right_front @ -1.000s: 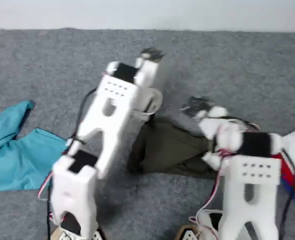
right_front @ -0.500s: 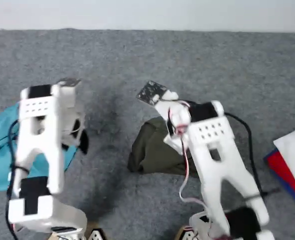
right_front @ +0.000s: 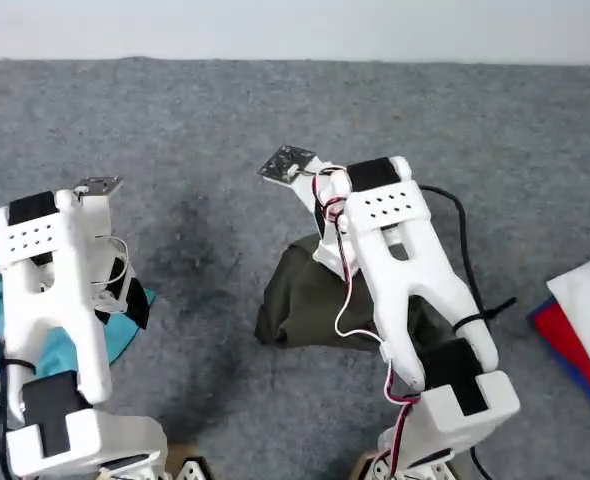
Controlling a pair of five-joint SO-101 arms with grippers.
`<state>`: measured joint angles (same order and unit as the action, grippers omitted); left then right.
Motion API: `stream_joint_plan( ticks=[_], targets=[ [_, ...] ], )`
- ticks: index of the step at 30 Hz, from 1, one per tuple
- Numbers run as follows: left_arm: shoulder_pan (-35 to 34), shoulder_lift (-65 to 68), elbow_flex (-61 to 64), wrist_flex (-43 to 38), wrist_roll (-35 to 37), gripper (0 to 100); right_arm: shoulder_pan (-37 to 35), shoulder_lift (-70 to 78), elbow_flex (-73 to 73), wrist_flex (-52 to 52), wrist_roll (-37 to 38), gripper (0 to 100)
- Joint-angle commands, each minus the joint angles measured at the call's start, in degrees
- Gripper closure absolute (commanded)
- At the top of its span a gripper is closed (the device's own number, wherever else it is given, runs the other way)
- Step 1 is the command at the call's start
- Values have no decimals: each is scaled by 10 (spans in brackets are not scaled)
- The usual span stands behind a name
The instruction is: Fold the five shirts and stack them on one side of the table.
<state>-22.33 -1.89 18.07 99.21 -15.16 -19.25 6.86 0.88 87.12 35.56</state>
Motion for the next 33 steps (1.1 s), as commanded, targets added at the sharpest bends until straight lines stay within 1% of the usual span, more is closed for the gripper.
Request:
stream_joint_plan(
  ticks=[1, 5, 10, 15, 20, 23, 26, 30, 33],
  targets=[
    [1, -18, 0, 13, -6, 809, 0, 1, -27, 16, -5, 983],
    [1, -18, 0, 13, -6, 809, -3, -9, -27, 45, -5, 989],
    [1, -18, 0, 12, -6, 809, -1, -68, -25, 90, -2, 989],
    [1, -18, 0, 12, -6, 809, 1, -135, 1, 154, 66, 988],
    [-2, -18, 0, 12, -7, 809, 33, -218, 126, 157, 117, 988],
    [-2, -18, 0, 13, -7, 809, 83, -267, 214, 157, 171, 988],
    [-2, -18, 0, 13, -7, 809, 166, -313, 279, 149, 219, 988],
    [0, -18, 0, 12, -7, 809, 276, -352, 318, 114, 270, 987],
    [1, -18, 0, 12, -7, 809, 305, -357, 325, 118, 288, 987]
  ],
)
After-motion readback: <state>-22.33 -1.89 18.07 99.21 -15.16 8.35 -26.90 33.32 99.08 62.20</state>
